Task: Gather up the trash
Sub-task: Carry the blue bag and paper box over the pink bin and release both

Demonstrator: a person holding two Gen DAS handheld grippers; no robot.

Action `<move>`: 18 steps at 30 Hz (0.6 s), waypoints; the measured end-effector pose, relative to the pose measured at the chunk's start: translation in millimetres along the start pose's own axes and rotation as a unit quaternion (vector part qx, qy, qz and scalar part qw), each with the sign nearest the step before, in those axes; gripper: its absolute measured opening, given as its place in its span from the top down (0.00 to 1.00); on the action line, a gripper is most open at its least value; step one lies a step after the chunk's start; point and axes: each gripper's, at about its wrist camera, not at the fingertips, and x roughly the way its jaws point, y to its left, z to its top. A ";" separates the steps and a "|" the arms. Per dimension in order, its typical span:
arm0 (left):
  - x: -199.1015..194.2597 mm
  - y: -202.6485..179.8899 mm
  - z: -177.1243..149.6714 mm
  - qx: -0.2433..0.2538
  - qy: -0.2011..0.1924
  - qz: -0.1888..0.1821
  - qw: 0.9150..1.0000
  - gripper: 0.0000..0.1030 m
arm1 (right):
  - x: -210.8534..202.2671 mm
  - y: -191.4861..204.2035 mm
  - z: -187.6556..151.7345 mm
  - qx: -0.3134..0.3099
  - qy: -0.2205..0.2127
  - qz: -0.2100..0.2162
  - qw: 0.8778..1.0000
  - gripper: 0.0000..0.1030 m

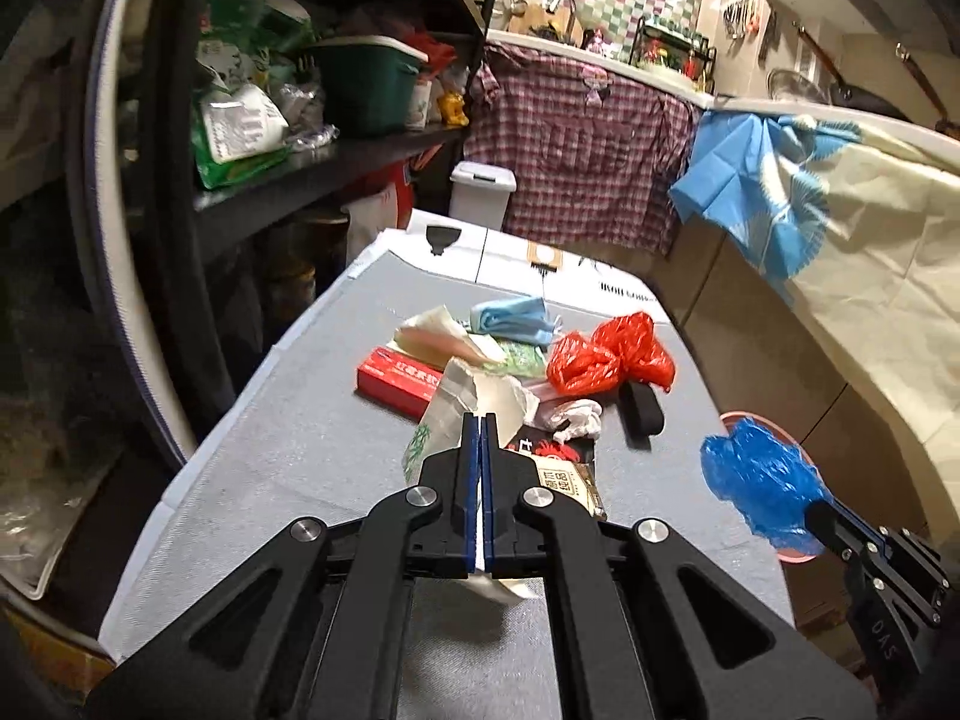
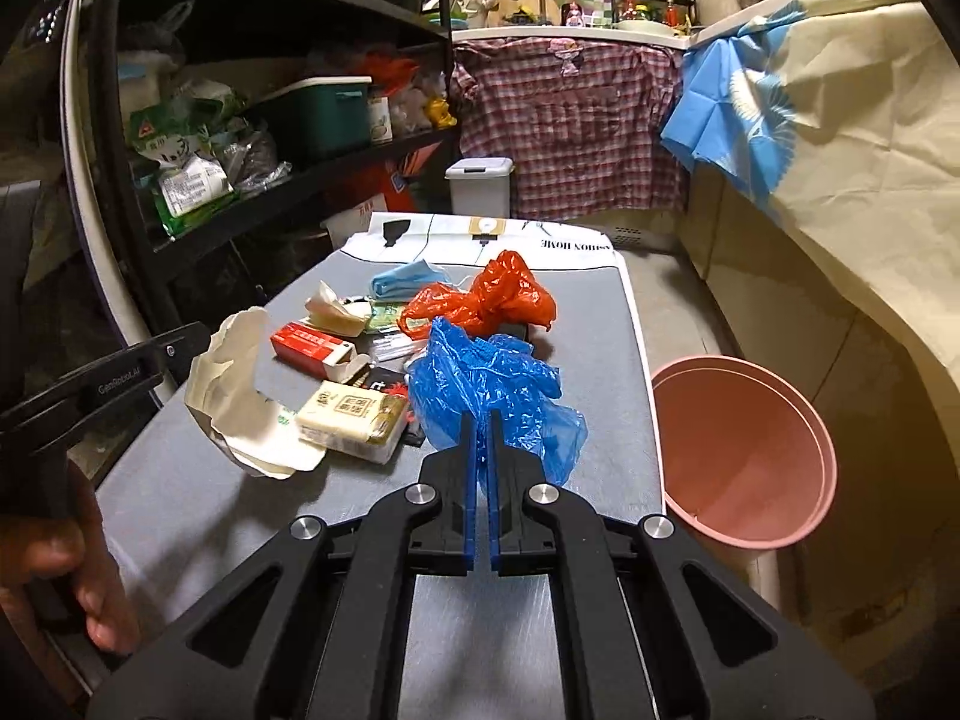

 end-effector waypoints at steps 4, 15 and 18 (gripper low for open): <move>-12.5 -3.1 1.1 0.000 -0.005 -0.012 1.000 0.99 | -24.0 1.4 5.2 0.008 -0.010 -0.007 1.000 0.97; -41.5 -22.7 5.9 0.016 -0.017 -0.045 0.999 1.00 | -70.6 -11.9 16.8 0.019 -0.028 -0.032 0.999 0.97; -44.4 -30.1 6.0 0.023 -0.017 -0.053 0.998 1.00 | -79.5 -21.7 21.8 0.024 -0.033 -0.041 0.998 0.97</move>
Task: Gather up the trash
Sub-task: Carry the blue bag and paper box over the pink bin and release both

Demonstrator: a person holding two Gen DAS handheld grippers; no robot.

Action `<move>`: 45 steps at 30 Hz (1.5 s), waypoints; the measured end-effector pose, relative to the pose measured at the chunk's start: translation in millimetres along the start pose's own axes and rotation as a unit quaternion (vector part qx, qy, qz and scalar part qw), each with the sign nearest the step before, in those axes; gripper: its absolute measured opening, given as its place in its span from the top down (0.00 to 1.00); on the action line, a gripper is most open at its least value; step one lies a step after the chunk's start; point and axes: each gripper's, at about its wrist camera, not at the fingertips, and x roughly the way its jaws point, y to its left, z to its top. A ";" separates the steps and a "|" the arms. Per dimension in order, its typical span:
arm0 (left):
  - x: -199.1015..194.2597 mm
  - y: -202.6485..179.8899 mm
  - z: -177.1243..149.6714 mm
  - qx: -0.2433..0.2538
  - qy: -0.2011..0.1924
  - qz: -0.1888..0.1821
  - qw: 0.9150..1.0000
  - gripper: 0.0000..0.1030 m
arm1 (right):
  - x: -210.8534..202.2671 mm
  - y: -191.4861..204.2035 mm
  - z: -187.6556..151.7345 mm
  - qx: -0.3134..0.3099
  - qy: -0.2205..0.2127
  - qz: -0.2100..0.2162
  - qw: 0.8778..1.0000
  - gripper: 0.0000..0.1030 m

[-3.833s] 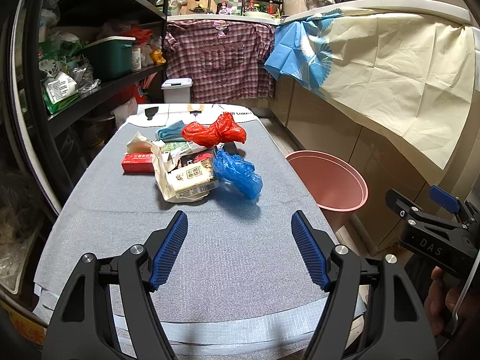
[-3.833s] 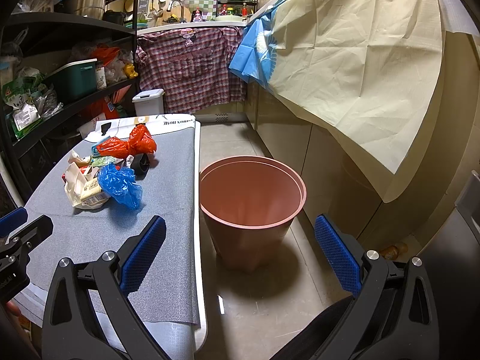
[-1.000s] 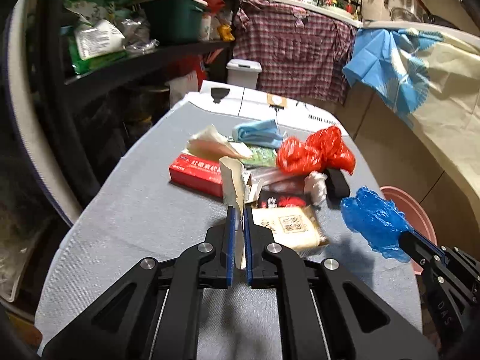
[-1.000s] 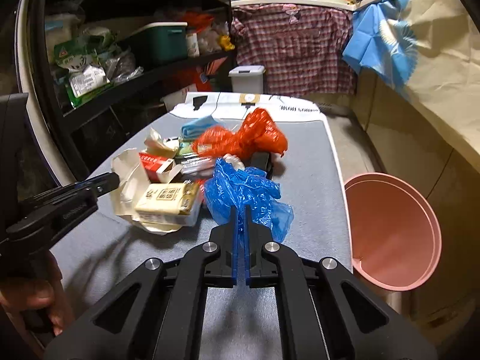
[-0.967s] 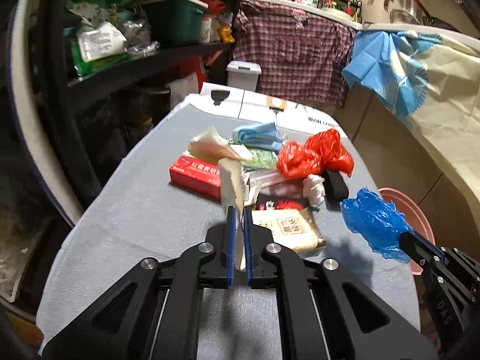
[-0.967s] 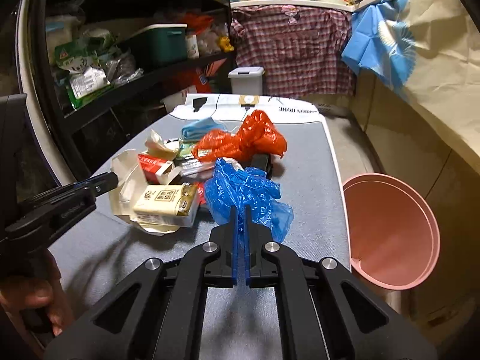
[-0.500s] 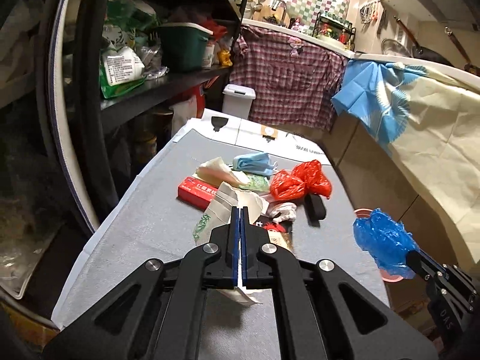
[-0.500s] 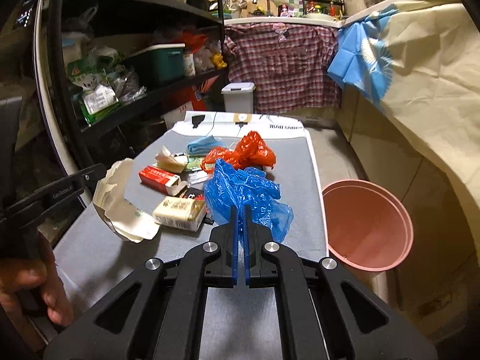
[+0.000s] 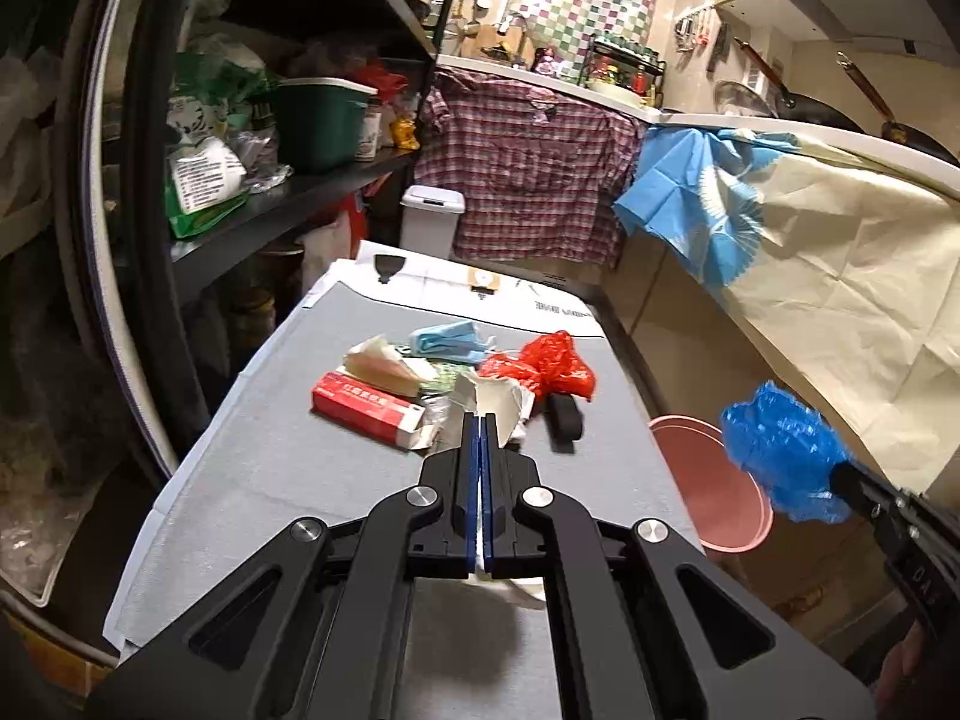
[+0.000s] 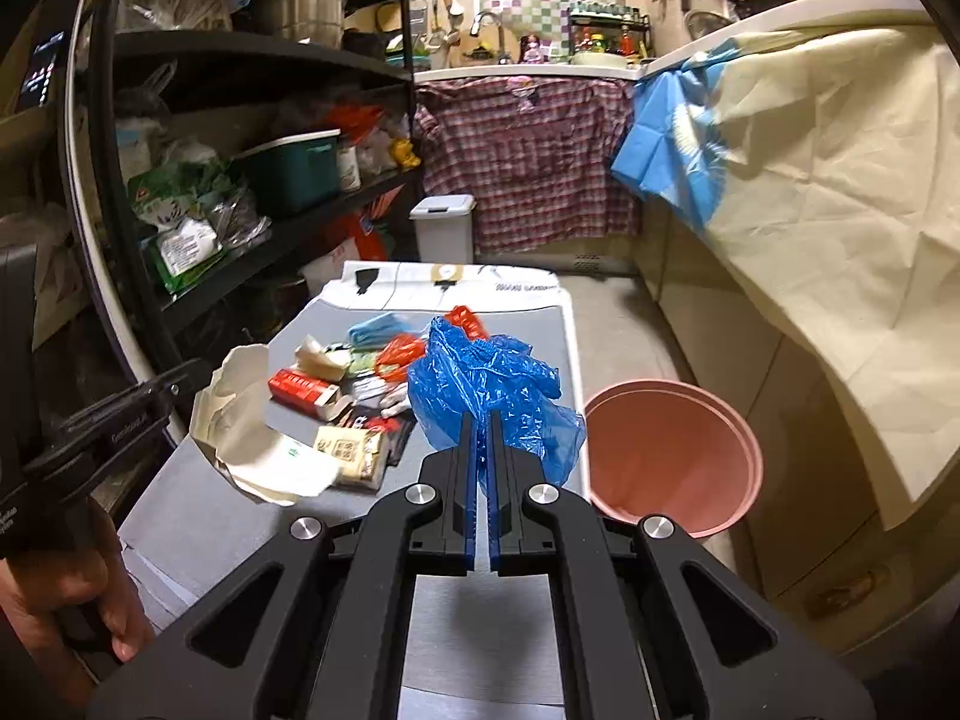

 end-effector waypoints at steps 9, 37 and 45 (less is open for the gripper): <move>-2.8 -33.7 2.4 0.030 0.009 -0.037 0.999 1.00 | -3.1 -45.3 14.3 0.027 -0.007 -0.027 0.999 0.97; 67.6 -155.1 65.0 0.112 0.025 -0.150 0.982 1.00 | 46.5 -151.2 58.1 0.077 -0.008 -0.078 0.994 0.97; 108.5 -184.7 65.6 0.135 0.047 -0.189 0.971 1.00 | 70.7 -176.8 70.6 0.088 0.006 -0.084 0.992 0.97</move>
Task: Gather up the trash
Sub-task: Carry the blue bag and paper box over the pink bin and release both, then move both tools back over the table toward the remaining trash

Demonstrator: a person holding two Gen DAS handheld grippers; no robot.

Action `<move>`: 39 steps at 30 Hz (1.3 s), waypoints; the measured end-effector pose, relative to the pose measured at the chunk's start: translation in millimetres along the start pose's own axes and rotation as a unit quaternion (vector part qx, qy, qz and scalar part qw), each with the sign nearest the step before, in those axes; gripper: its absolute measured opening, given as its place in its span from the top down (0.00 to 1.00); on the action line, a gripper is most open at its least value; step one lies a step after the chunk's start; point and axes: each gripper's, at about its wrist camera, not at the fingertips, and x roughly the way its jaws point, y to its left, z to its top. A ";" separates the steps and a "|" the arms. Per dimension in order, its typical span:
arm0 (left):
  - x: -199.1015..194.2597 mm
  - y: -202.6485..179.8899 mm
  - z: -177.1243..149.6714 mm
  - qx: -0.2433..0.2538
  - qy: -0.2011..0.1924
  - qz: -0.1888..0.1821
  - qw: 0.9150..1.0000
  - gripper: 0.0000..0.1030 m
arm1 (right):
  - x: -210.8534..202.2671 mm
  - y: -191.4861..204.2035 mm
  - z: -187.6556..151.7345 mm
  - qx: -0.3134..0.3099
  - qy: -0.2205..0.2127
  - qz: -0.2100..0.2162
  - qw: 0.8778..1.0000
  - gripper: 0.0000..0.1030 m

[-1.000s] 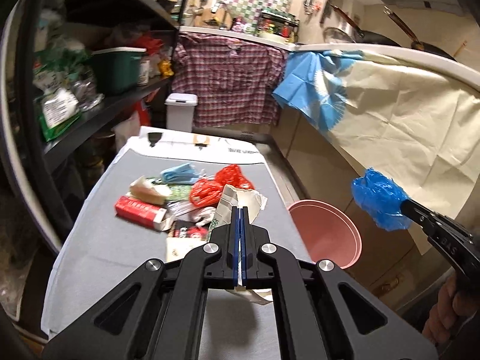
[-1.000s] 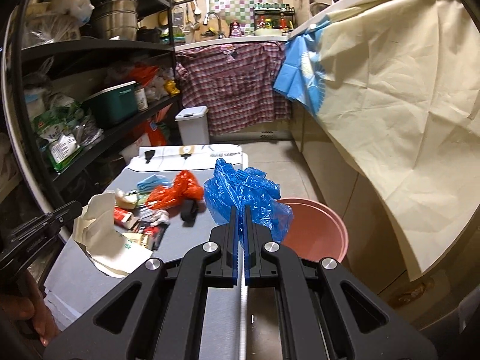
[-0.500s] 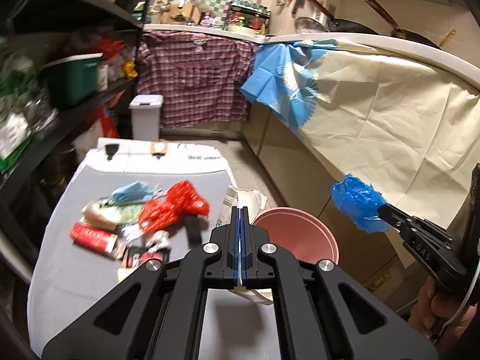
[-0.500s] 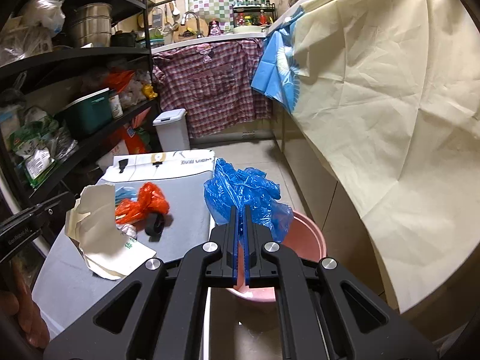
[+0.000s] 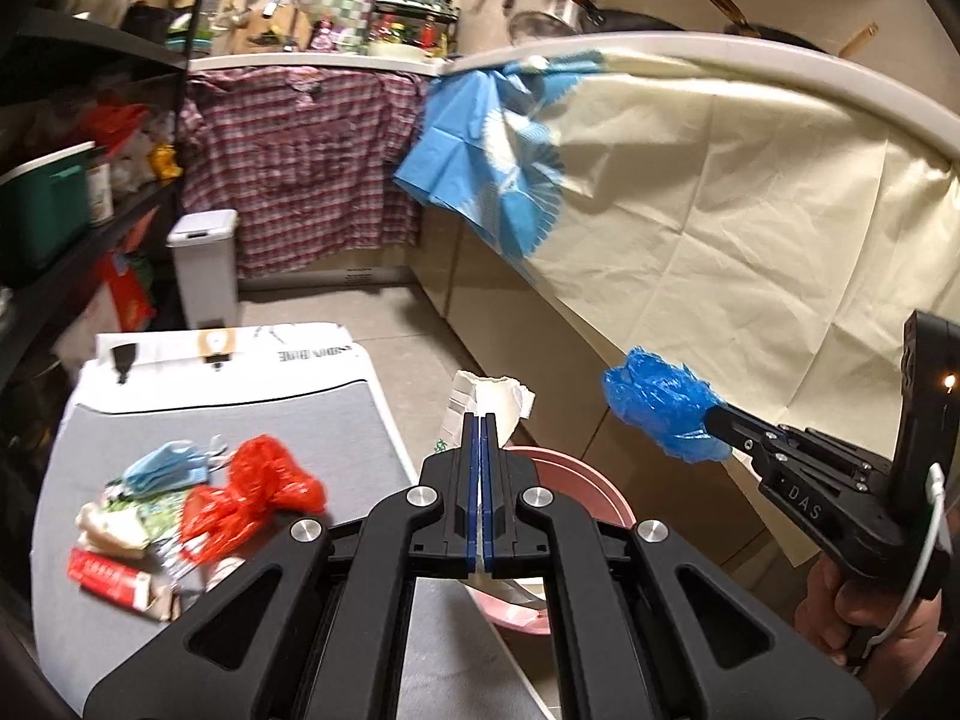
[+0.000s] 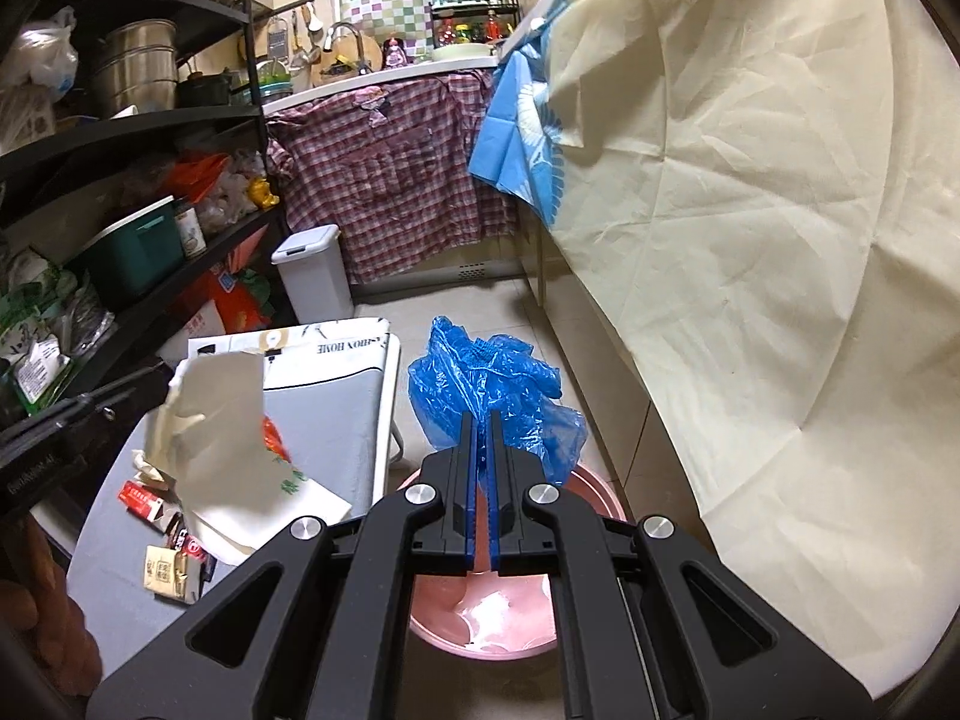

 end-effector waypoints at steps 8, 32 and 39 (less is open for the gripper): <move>50.6 -4.5 -15.8 0.001 0.027 -0.025 0.999 1.00 | 29.3 -13.0 -14.5 0.026 0.038 -0.005 0.999 0.97; 94.7 -2.7 -35.5 0.011 0.058 -0.023 0.998 0.78 | 68.6 -14.7 -22.9 0.041 0.074 -0.032 0.996 0.59; 81.5 4.7 -33.8 0.008 0.043 -0.016 0.999 0.78 | 63.5 -11.9 -23.4 0.037 0.067 -0.031 0.997 0.57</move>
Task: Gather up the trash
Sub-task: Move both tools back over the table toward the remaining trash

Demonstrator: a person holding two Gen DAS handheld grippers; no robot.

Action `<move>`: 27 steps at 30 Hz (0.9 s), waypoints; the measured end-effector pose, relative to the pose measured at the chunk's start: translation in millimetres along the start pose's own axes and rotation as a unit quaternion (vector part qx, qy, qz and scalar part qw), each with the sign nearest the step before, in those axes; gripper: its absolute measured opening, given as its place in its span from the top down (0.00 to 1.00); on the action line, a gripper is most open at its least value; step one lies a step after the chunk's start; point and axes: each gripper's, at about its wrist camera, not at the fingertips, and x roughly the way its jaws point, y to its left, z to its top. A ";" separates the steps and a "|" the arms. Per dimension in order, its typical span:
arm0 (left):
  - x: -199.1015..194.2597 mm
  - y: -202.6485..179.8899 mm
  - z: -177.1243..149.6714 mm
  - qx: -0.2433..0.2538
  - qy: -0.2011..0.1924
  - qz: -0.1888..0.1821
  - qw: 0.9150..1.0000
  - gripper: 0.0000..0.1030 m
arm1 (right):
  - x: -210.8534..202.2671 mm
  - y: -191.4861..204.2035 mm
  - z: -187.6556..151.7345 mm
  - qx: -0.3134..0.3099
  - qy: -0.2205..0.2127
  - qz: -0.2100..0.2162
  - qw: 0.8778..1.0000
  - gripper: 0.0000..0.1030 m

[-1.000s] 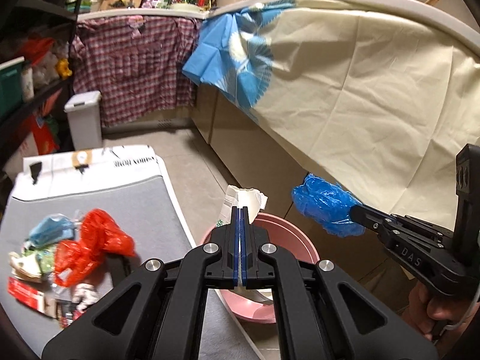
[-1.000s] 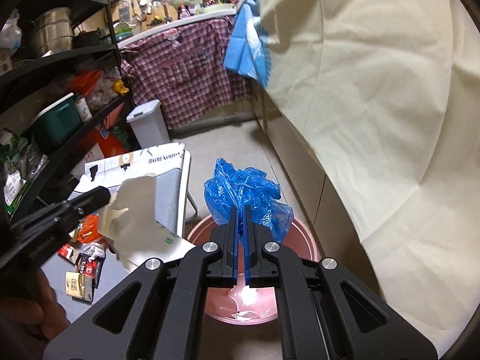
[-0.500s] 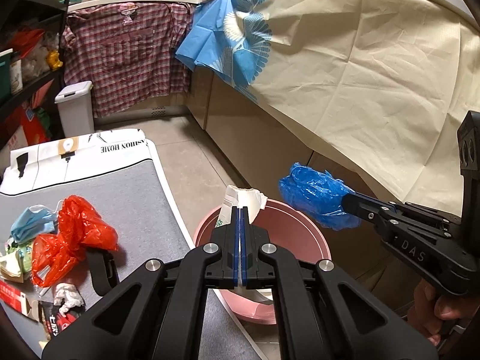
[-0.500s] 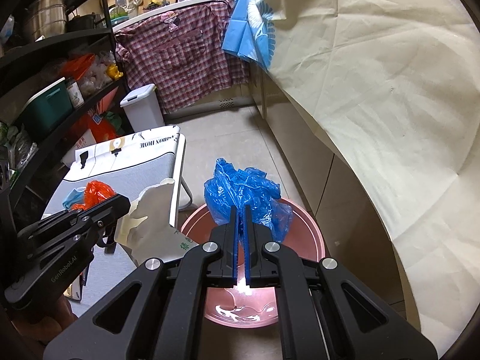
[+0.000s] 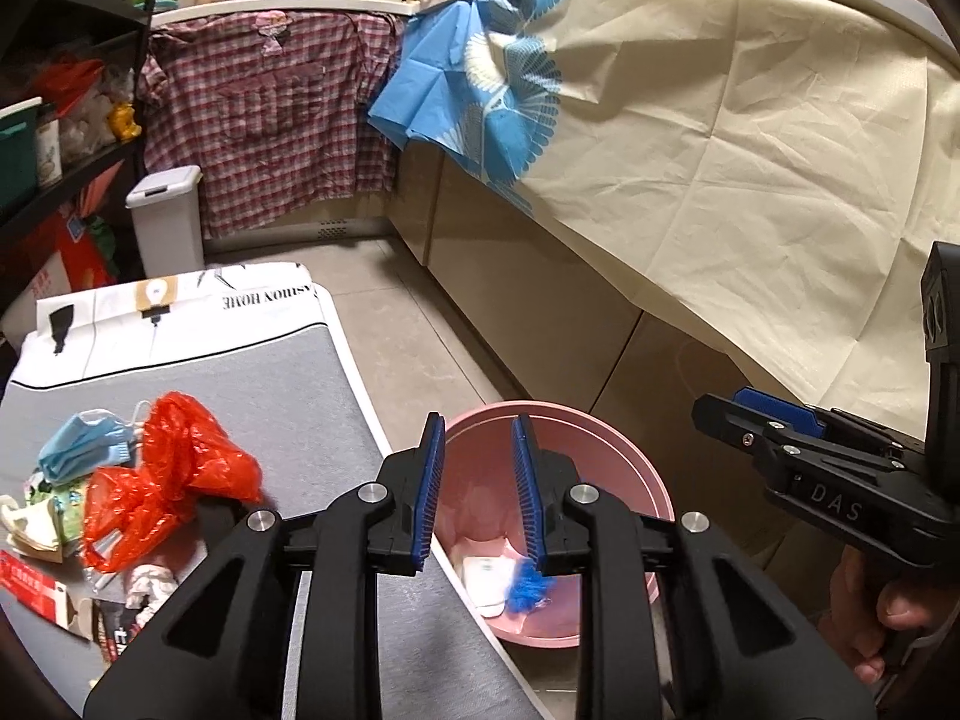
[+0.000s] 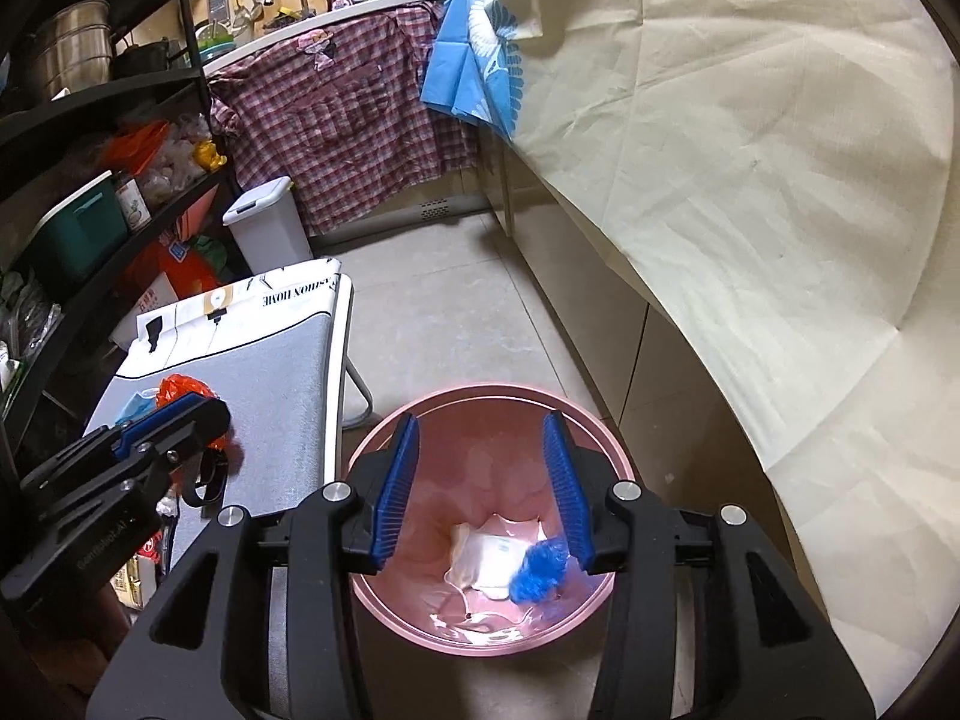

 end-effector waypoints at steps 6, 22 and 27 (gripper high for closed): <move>-18.0 8.6 -3.4 0.004 -0.011 0.013 1.000 0.78 | -15.3 6.8 -1.7 -0.014 -0.030 0.005 0.999 0.57; -112.5 66.3 -2.9 -0.004 -0.043 0.080 0.996 0.78 | -64.4 37.3 -12.2 -0.043 -0.101 0.052 0.993 0.57; -146.9 95.5 9.4 0.014 -0.046 0.113 0.992 0.78 | -71.8 48.7 -10.3 -0.046 -0.106 0.074 0.990 0.57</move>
